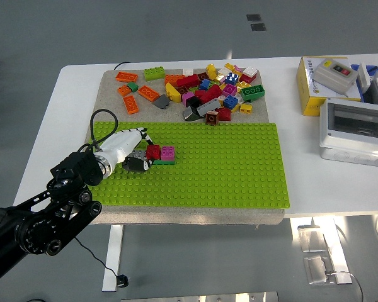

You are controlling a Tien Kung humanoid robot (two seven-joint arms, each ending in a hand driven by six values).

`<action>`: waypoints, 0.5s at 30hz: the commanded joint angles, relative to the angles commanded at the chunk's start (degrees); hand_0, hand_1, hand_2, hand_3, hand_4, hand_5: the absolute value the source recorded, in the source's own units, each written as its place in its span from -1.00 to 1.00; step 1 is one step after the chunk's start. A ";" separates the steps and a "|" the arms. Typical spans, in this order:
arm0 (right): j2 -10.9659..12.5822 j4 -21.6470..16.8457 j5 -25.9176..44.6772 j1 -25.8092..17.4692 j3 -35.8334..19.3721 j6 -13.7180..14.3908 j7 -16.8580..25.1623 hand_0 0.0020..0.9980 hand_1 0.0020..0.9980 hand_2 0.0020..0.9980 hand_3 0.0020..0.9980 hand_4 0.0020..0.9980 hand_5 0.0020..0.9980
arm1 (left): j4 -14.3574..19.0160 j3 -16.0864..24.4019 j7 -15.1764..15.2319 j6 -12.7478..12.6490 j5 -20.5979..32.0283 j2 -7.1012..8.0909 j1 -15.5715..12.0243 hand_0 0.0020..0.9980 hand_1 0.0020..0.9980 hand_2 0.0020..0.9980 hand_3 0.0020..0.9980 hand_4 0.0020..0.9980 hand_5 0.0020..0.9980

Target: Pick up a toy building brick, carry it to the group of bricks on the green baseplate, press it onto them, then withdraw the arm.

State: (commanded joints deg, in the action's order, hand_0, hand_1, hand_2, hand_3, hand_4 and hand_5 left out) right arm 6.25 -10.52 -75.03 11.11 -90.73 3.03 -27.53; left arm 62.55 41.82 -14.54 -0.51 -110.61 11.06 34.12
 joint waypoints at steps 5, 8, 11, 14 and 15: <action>-0.02 -0.01 -0.02 -0.01 -0.02 -0.02 -0.02 0.33 0.18 0.09 0.51 -0.07 1.00 | 0.17 -0.11 0.19 0.04 -0.24 0.04 0.04 1.00 0.96 0.98 0.15 0.14 -0.55; -0.01 -0.02 -0.06 -0.04 -0.07 -0.02 -0.02 0.33 0.18 0.09 0.51 -0.07 1.00 | 0.31 -0.13 0.17 0.30 -0.31 0.08 0.02 1.00 0.96 0.99 0.22 0.13 -0.55; 0.00 -0.01 -0.06 -0.09 -0.10 0.00 0.04 0.33 0.18 0.09 0.51 -0.07 1.00 | 0.37 -0.14 0.11 0.67 -0.28 0.13 -0.01 1.00 0.96 0.99 0.22 0.13 -0.55; 0.01 -0.02 -0.09 -0.12 -0.15 0.00 0.07 0.32 0.18 0.09 0.51 -0.07 1.00 | 0.42 -0.12 0.12 0.89 -0.23 0.15 -0.04 1.00 0.96 0.99 0.26 0.14 -0.55; 0.01 -0.02 -0.11 -0.12 -0.17 0.00 0.08 0.32 0.18 0.09 0.51 -0.07 1.00 | 0.44 -0.12 0.13 0.93 -0.24 0.16 -0.04 1.00 0.96 0.99 0.26 0.14 -0.55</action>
State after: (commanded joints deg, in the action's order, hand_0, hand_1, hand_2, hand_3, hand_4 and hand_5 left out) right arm 6.25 -10.54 -75.14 10.99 -90.90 3.03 -27.46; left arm 62.99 41.70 -14.41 0.42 -110.85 11.21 34.07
